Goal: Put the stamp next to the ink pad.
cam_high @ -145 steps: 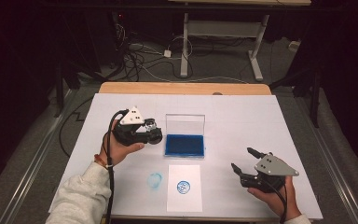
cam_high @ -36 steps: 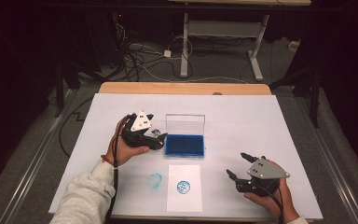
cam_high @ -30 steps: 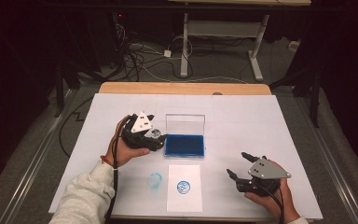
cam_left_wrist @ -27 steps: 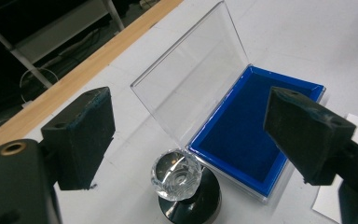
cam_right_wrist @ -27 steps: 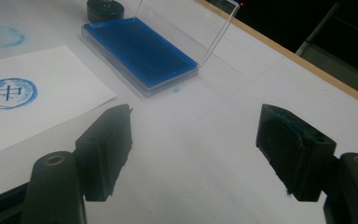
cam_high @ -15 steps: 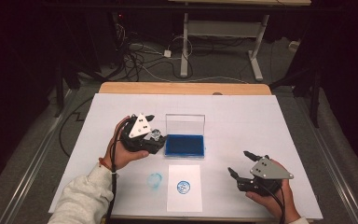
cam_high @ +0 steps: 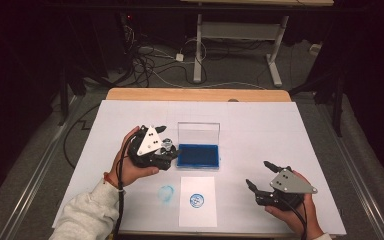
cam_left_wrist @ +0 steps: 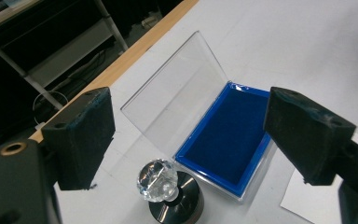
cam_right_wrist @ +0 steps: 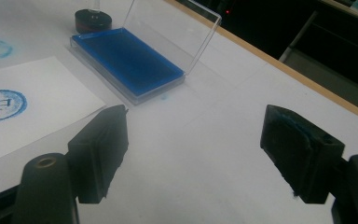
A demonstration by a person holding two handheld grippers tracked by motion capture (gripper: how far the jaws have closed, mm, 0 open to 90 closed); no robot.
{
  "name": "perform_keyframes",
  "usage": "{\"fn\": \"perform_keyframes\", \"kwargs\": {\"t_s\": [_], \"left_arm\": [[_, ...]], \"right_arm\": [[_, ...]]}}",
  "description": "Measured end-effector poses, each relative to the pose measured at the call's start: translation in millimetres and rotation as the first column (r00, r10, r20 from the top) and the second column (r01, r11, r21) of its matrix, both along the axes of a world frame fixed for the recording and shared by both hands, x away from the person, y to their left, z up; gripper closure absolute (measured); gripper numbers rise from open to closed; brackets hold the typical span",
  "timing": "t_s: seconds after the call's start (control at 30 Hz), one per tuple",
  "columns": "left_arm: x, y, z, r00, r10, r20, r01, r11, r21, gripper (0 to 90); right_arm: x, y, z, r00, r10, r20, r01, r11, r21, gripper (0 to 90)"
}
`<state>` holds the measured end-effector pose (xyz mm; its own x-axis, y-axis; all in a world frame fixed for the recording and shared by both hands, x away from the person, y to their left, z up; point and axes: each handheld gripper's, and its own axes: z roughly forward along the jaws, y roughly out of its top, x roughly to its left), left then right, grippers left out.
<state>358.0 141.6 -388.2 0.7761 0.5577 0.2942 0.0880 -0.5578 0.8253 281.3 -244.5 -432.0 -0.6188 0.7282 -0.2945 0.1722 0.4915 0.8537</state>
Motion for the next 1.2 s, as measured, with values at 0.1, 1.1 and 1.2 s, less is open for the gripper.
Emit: {"fn": "perform_keyframes", "kwargs": {"t_s": [0.1, 1.1, 1.2], "left_arm": [[-4.2, 0.8, -0.5, 0.9999, -0.007, 0.010, 0.007, 1.0000, 0.000, 16.2], [-43.3, 30.0, -14.8, 0.9941, 0.023, 0.106, -0.020, 0.9994, -0.028, 16.1], [-45.6, 33.7, -19.1, 0.9941, 0.027, 0.105, -0.025, 0.9994, -0.022, 16.1]], "right_arm": [[-0.9, 0.4, 0.4, 1.0000, 0.002, 0.002, -0.002, 1.000, -0.006, 23.9], [-6.7, 3.0, 0.5, 0.9998, 0.016, 0.014, -0.016, 1.000, -0.011, 23.9], [-7.0, 3.0, 0.8, 0.9997, 0.018, 0.016, -0.018, 1.000, -0.007, 23.9]]}}
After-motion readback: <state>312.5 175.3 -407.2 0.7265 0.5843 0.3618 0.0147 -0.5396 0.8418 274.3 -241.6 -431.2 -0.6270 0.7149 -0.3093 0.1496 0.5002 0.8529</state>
